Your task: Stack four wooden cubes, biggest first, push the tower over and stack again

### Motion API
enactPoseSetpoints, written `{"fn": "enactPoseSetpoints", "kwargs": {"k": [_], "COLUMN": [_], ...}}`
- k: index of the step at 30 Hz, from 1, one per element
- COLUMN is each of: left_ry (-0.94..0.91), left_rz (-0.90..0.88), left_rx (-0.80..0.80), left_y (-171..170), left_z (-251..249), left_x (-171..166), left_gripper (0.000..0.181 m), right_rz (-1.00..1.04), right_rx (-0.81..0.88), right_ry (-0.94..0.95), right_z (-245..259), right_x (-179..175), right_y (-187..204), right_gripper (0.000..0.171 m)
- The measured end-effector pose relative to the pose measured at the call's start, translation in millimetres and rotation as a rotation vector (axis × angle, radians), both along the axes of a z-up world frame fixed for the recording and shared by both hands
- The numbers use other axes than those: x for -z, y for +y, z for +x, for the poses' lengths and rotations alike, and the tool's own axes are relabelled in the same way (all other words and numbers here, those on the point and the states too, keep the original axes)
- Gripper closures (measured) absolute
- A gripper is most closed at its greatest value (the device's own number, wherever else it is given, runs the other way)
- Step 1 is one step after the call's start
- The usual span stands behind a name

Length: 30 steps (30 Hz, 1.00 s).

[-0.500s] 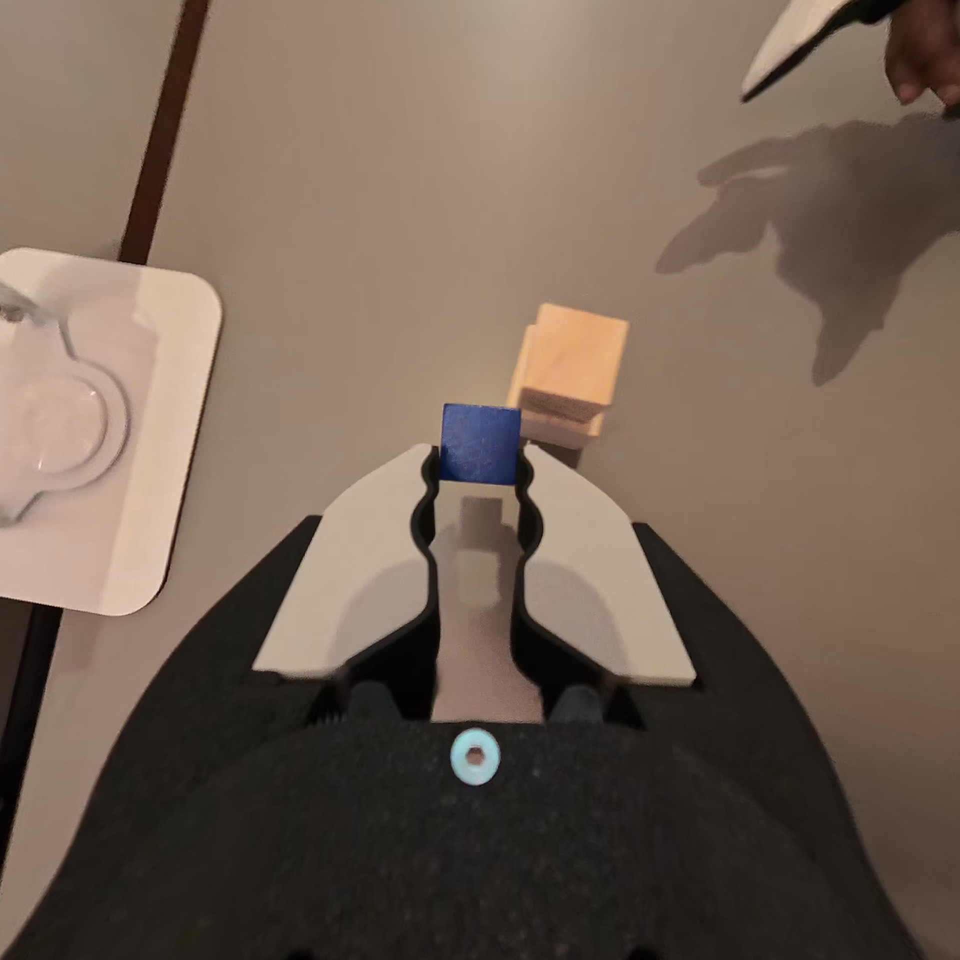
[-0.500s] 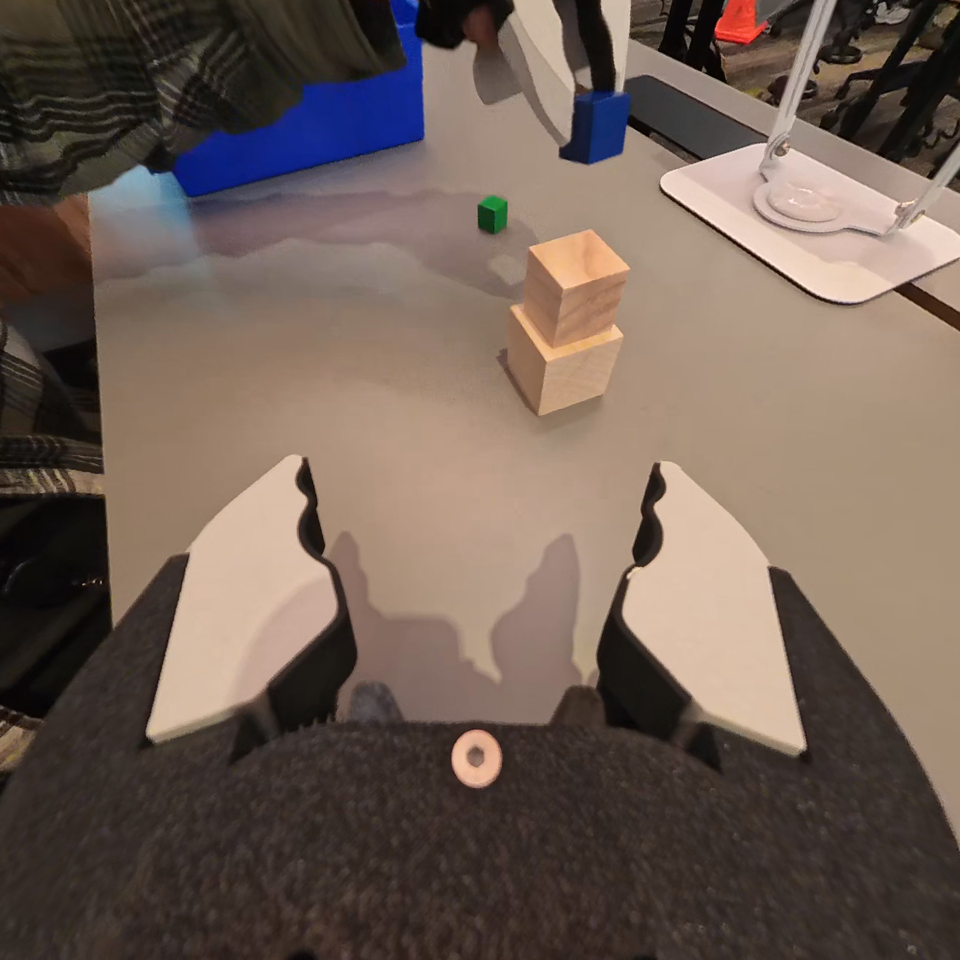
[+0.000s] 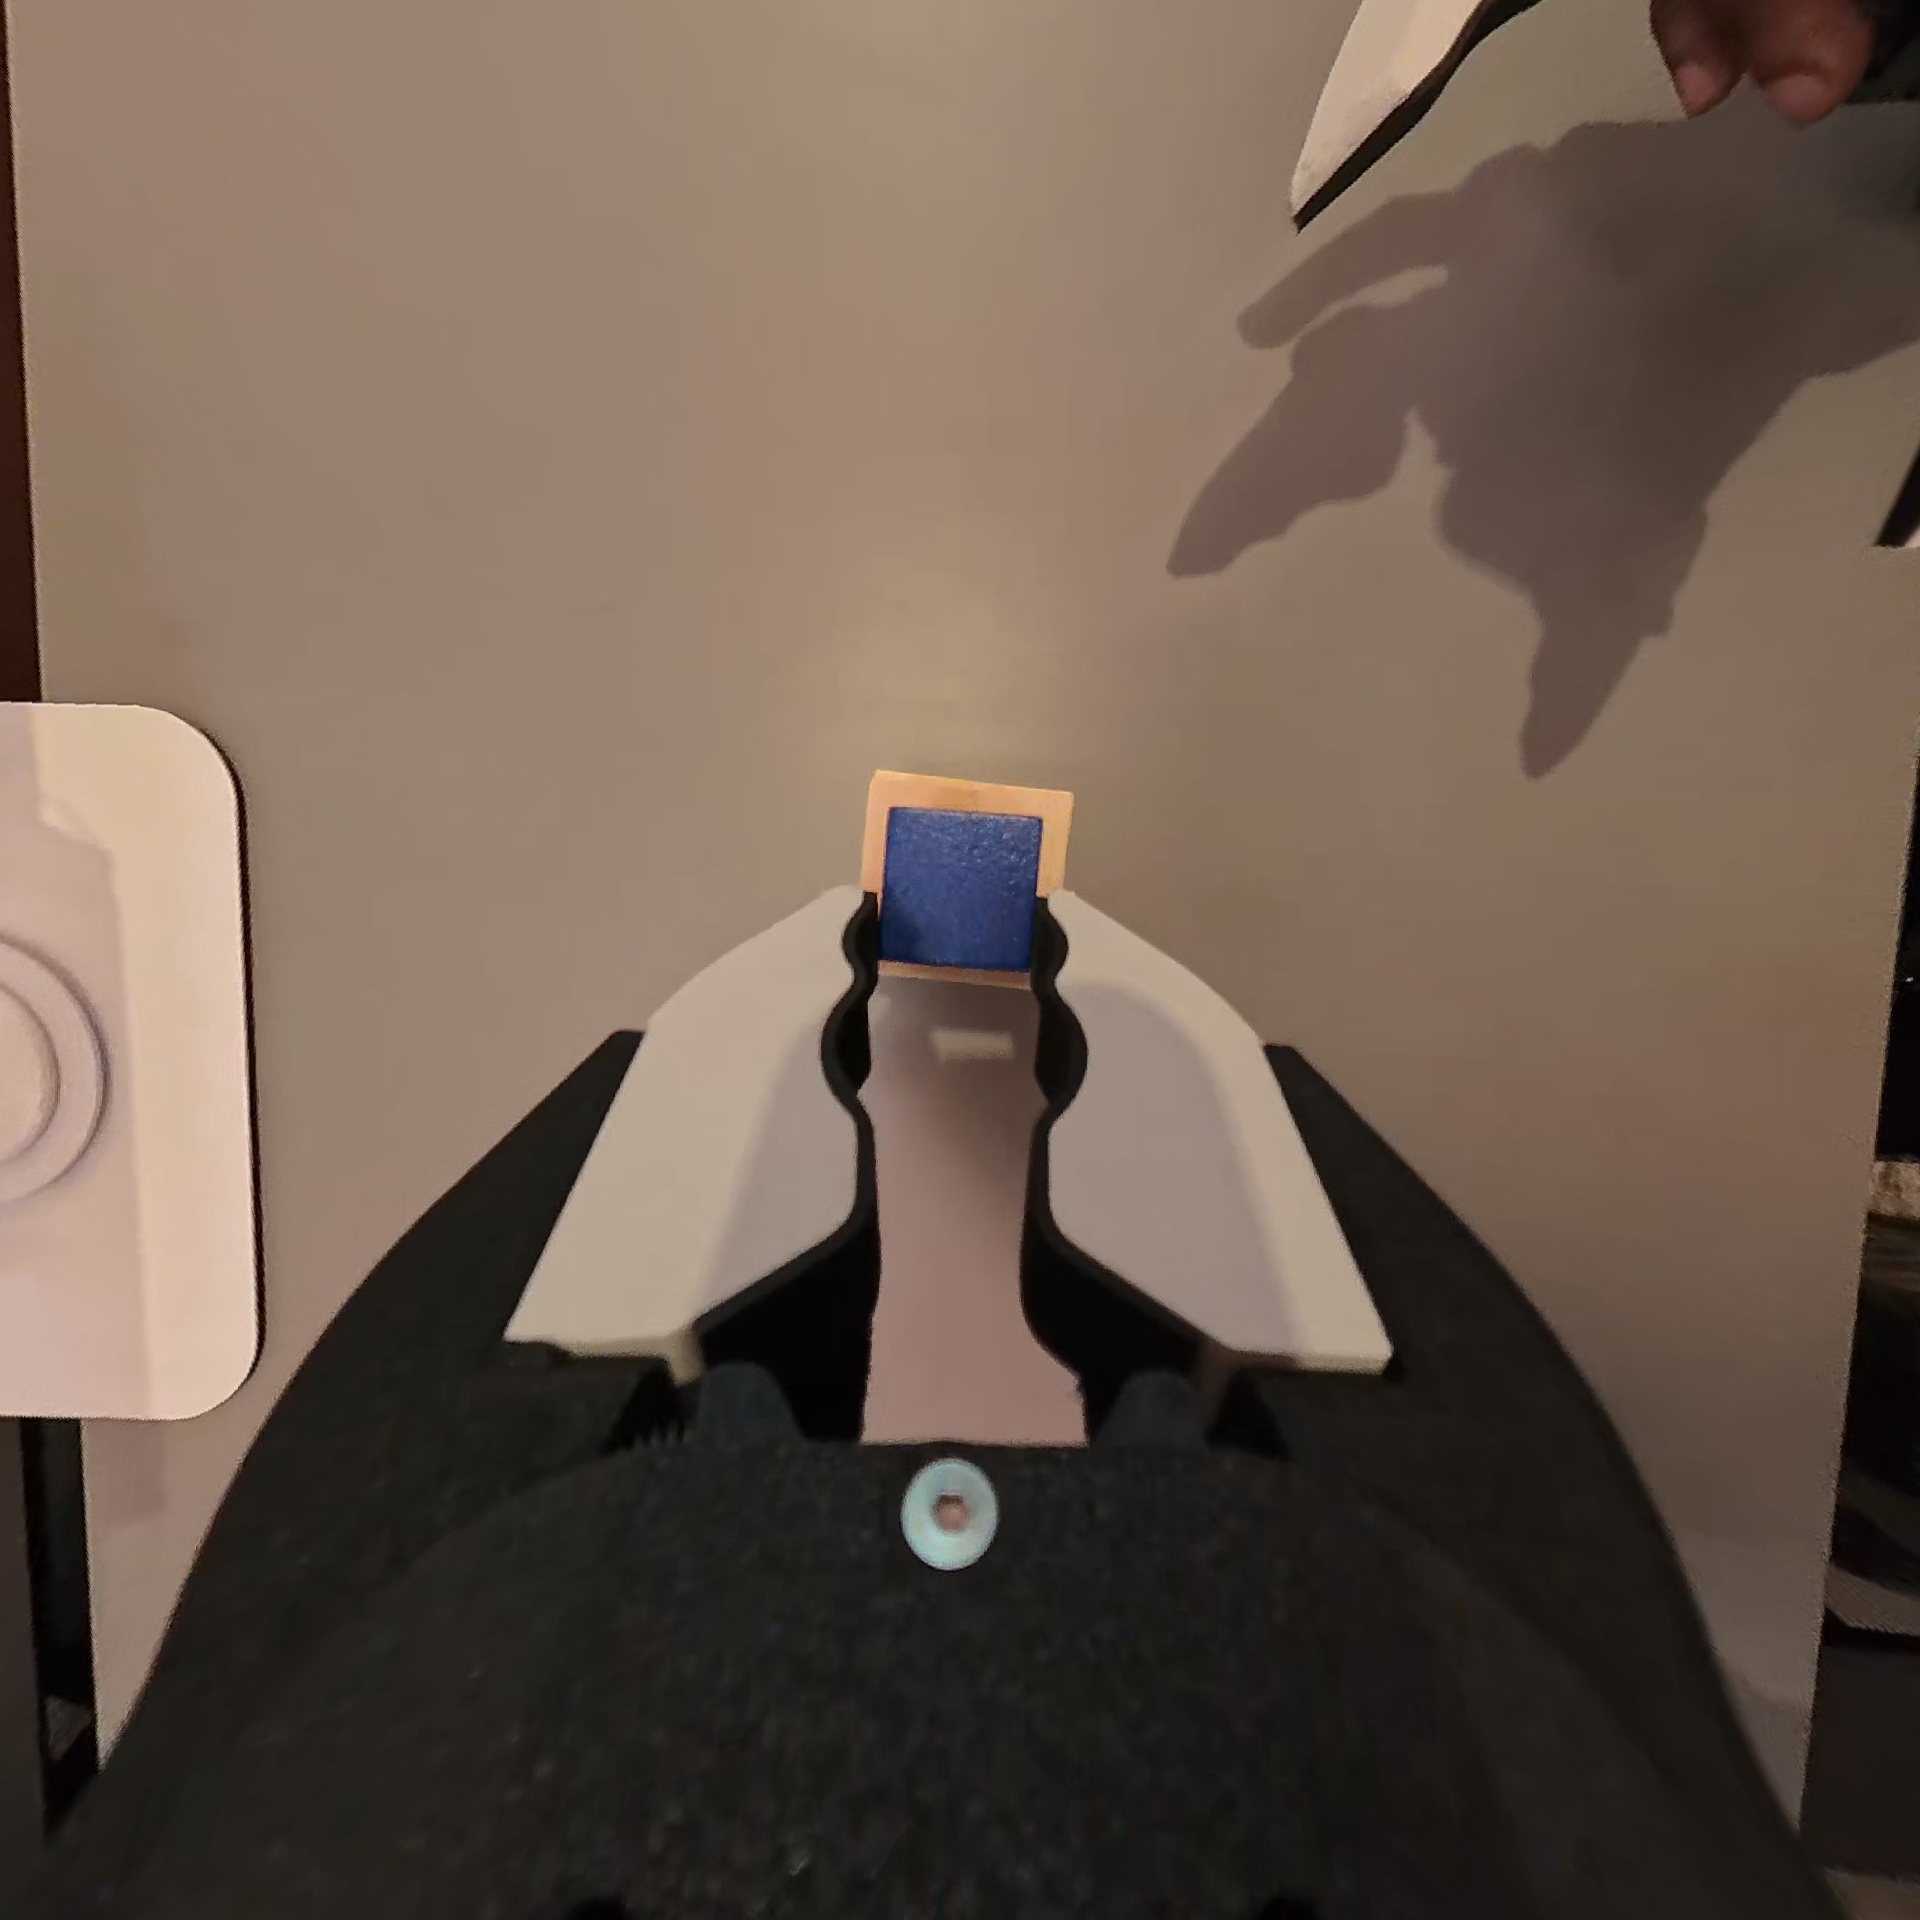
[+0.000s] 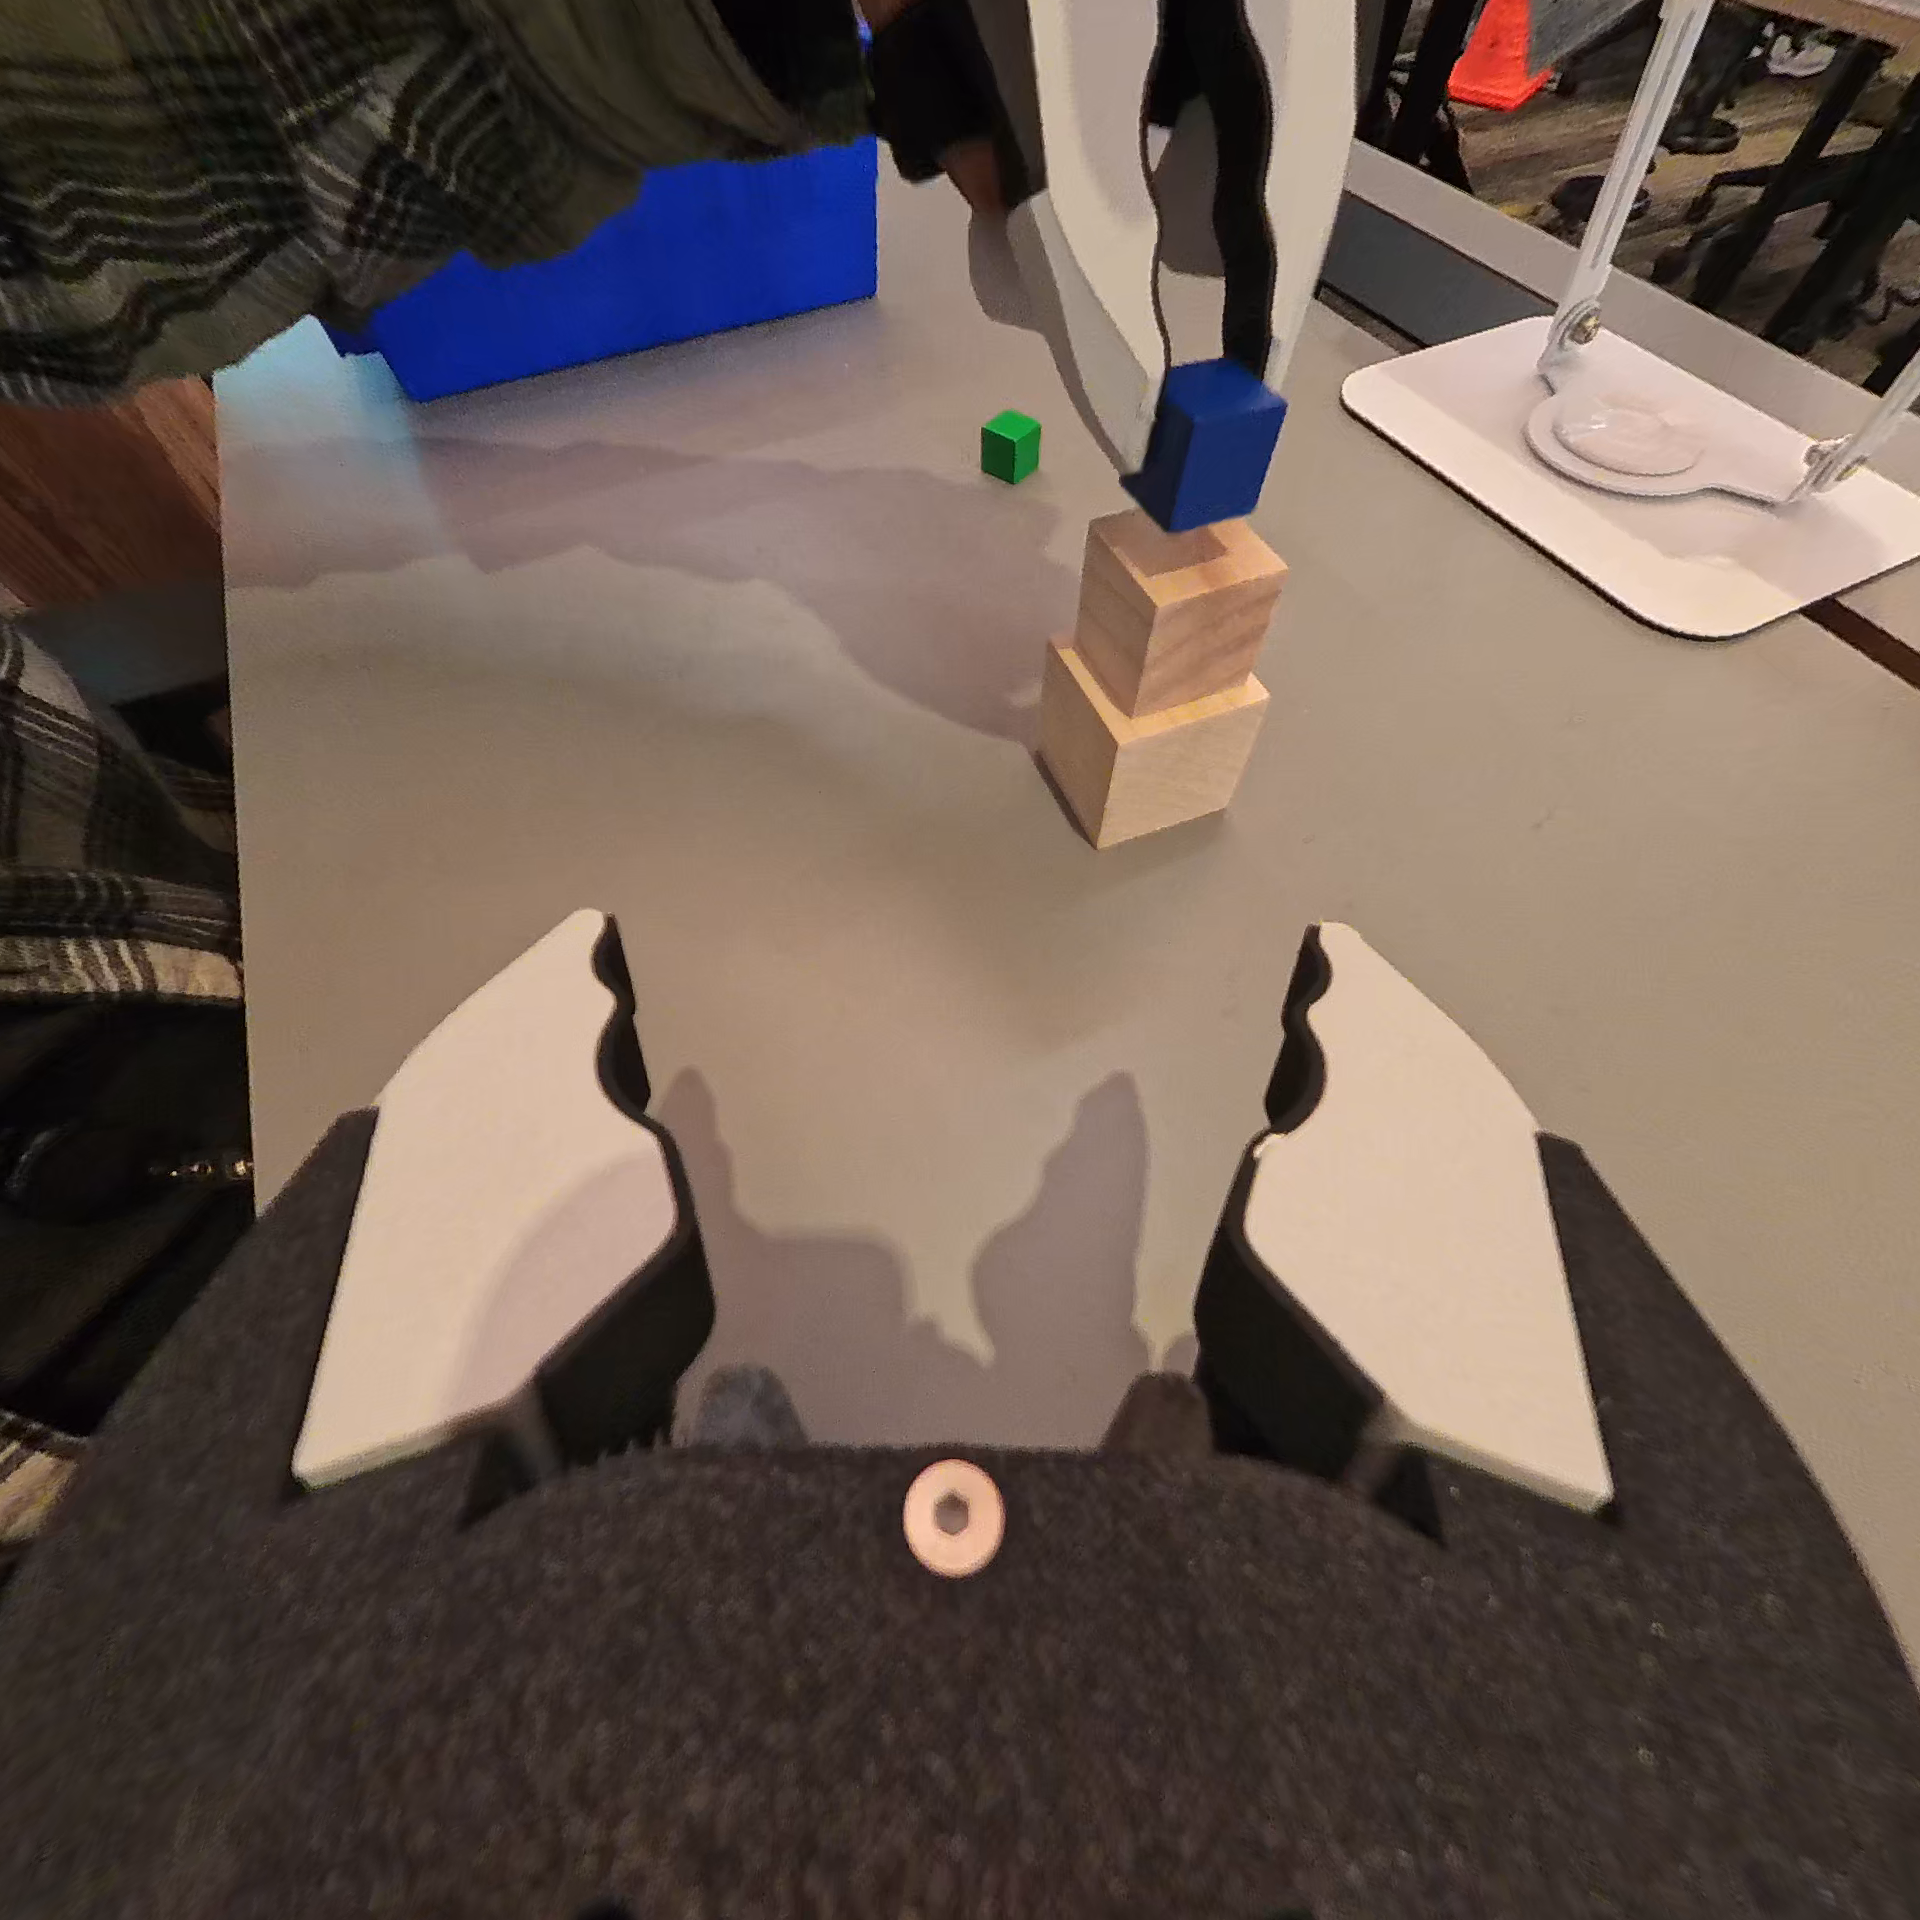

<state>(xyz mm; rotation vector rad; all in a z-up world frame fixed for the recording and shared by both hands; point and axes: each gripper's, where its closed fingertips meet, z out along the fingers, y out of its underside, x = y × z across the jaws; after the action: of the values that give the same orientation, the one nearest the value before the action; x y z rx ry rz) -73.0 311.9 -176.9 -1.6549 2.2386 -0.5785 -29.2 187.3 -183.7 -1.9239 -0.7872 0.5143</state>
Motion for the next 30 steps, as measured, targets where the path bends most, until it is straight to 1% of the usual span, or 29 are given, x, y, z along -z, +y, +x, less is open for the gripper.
{"fn": "enactPoseSetpoints", "kwargs": {"k": [13,23,28,30], "left_ry": [0.042,0.042,0.027,0.023], "left_rz": [0.035,0.028,0.009,0.014], "left_rx": [0.020,0.028,0.009,0.002], "left_y": [2.5,1.2,1.4,1.8], "left_z": [1.3,-0.7,1.2,2.0], "left_x": [10.8,11.0,9.9,9.3], "left_gripper": [0.154,0.154,0.147,0.141], "right_rz": [-0.011,-0.020,-0.022,-0.025], "right_rx": [-0.002,-0.006,-0.007,-0.003], "right_ry": [0.000,0.007,0.007,0.007], "right_z": [0.2,-0.6,-1.3,-0.8], "right_x": [3.7,5.8,6.1,6.5], "right_y": [0.9,1.8,1.8,2.0], "right_gripper": [0.054,0.053,0.053,0.052]}}
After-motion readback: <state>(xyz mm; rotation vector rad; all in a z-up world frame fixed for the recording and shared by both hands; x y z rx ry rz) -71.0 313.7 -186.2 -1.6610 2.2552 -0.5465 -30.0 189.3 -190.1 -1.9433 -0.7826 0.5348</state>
